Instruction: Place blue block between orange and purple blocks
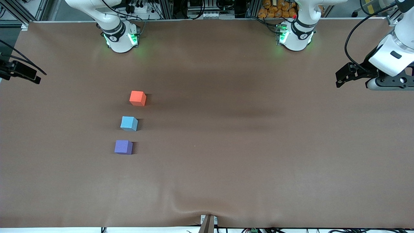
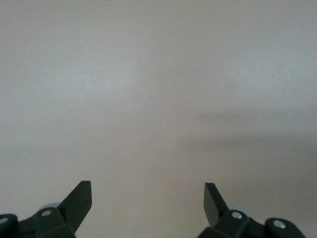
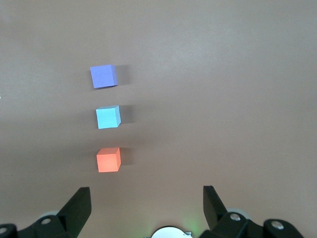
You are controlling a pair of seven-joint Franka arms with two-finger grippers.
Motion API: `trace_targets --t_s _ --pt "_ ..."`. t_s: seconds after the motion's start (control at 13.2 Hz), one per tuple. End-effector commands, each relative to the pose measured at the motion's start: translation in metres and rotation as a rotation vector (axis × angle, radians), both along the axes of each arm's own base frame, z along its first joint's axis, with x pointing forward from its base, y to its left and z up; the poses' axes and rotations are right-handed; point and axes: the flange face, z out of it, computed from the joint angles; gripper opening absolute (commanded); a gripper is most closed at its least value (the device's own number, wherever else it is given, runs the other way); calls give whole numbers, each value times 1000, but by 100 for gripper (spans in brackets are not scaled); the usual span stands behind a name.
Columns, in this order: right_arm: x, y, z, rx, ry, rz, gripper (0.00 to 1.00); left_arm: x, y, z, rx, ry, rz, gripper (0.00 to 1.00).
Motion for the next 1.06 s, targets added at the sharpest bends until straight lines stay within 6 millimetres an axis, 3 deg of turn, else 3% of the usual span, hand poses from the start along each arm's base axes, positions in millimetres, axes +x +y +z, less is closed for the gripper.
trace_targets --t_s 0.0,0.15,0.38,0.61,0.76,0.99 --pt "-7 3 3 -19 -12 3 100 -3 0 6 11 -1 -20 100" --pt "-6 -6 0 -1 -8 -9 100 -3 0 6 11 -2 -21 100" --pt "-7 5 -1 -4 -4 23 100 -3 -1 9 10 -8 -26 100" --pt "-11 -8 -5 7 4 -2 100 -7 -6 31 8 -19 -31 100" --pt "-17 -4 -4 9 0 6 100 -10 -6 40 7 -16 -31 100" --pt "-49 8 -14 -6 -60 20 100 -16 -5 54 7 0 -29 100"
